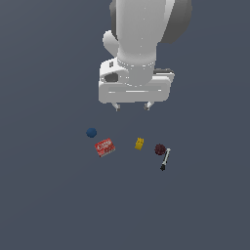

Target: Pick up a designated object from a clutter of objects.

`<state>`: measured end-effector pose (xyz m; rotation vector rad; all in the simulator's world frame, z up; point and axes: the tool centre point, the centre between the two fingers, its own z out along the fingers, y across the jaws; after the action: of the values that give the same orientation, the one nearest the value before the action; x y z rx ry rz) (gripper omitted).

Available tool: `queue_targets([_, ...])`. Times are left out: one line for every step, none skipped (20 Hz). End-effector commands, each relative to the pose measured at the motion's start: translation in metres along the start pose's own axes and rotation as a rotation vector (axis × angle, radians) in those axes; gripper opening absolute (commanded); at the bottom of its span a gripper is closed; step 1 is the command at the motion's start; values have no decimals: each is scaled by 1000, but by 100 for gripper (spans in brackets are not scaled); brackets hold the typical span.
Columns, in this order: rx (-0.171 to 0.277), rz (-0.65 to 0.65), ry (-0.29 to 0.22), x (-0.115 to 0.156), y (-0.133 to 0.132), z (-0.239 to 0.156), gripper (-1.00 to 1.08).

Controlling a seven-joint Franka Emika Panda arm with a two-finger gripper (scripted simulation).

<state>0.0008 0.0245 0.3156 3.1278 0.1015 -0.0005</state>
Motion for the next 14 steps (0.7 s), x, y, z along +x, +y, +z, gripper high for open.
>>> queue_targets([0, 0, 0, 0, 0, 0, 100])
queue_targets([0, 0, 0, 0, 0, 0, 100])
queue_targets([0, 0, -1, 0, 0, 0, 100])
queue_targets([0, -1, -2, -1, 0, 1, 100])
queue_targets([0, -1, -4, -1, 0, 2, 100])
queue_targets([0, -2, -6, -1, -1, 3, 100])
queue_targets([0, -3, -9, -2, -1, 5, 100])
queue_targets([0, -3, -11, -2, -1, 6, 100])
queue_targets([0, -3, -13, -3, -2, 7, 100])
queue_targets([0, -3, -14, -3, -2, 8, 100])
queue_targets([0, -3, -15, -3, -2, 9, 100])
queue_targets([0, -3, -15, -3, -2, 9, 100])
queue_targets([0, -3, -15, -3, -2, 9, 100])
queue_targets([0, -4, -14, -3, -2, 8, 100])
